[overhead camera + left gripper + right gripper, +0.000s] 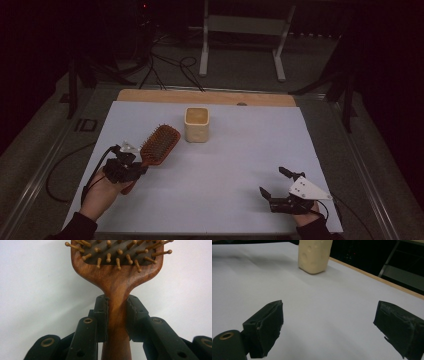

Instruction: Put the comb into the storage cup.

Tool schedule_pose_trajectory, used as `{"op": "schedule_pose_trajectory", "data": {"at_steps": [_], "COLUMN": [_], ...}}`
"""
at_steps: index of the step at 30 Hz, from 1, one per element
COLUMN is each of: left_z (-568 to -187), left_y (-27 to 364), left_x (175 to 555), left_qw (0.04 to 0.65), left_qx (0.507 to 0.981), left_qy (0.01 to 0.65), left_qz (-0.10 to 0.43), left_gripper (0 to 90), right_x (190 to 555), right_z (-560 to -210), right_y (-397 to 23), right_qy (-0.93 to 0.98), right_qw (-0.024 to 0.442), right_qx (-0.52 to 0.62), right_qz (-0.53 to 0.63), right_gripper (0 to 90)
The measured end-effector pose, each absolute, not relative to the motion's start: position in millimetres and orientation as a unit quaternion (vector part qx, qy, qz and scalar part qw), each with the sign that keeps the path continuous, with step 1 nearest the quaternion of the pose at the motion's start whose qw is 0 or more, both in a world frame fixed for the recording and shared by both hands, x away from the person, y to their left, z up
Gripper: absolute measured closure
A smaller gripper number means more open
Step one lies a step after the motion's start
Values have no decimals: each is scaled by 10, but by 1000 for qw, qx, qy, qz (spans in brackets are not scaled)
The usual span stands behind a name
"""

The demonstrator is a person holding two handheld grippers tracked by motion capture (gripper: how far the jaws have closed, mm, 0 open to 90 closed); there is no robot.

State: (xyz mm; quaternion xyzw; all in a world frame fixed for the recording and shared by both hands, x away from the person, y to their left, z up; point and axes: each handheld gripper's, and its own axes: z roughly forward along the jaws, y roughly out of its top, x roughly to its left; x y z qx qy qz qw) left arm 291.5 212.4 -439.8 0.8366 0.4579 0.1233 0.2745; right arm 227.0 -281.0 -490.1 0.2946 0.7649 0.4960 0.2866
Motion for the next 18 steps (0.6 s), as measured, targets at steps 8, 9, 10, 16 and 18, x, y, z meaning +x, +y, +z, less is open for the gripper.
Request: {"op": "schedule_pose_trajectory", "data": {"at_steps": [8, 9, 10, 16, 18], "left_z": [-4301, -4299, -4298, -4294, -4289], "left_y": [2048, 2037, 2022, 1938, 1905], "left_x": [2878, 2878, 2875, 2863, 2876], "left_qw": [319, 323, 329, 360, 371], "left_qx": [828, 827, 826, 823, 822], "left_qy": [440, 437, 434, 410, 404], "left_qz": [141, 139, 142, 158, 155], "left_gripper": [732, 732, 732, 732, 732], "right_x": [2275, 2278, 2283, 2287, 2284], "right_z": [-4901, -4903, -4904, -4890, -4883], "right_y": [-2813, -2814, -2817, -2815, -2810], "right_qy": [764, 764, 764, 765, 764], "right_qw": [286, 285, 287, 290, 292], "right_qx": [297, 299, 301, 304, 305], "right_qz": [496, 496, 494, 488, 488], "right_gripper": [84, 84, 84, 84, 84]}}
